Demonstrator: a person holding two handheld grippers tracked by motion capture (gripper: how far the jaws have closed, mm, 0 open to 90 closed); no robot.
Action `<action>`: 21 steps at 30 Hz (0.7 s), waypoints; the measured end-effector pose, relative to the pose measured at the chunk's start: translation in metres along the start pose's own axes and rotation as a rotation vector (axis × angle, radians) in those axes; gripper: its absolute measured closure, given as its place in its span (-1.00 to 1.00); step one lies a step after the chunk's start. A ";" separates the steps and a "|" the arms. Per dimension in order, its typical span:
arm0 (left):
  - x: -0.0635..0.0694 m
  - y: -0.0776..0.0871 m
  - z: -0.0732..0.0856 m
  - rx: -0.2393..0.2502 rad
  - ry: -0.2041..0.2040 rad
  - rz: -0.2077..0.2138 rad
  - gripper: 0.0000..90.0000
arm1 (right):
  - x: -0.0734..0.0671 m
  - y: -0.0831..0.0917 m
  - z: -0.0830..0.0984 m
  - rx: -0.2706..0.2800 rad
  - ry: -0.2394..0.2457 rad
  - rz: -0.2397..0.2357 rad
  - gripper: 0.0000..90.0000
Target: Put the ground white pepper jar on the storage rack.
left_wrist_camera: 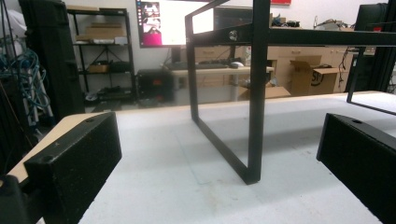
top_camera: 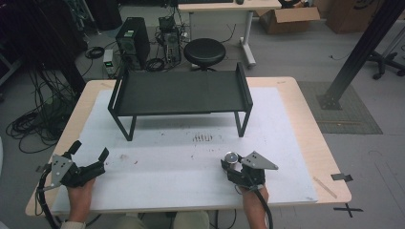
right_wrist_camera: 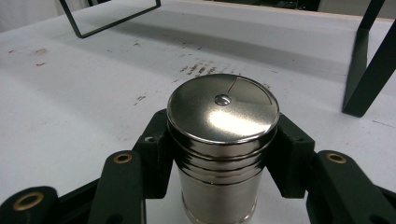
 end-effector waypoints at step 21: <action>0.000 0.000 0.000 -0.001 0.000 0.000 -0.99 | -0.009 0.008 -0.035 0.073 -0.009 -0.045 0.09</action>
Point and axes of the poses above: each handheld gripper's, and its own axes: y roughly backward along the jaws, z roughly out of its underside, x roughly to its right, the point moved 7 cm from there along -y, roughly forward along the jaws, and after that the axes turned 10 degrees about -y, right-handed, at the moved point
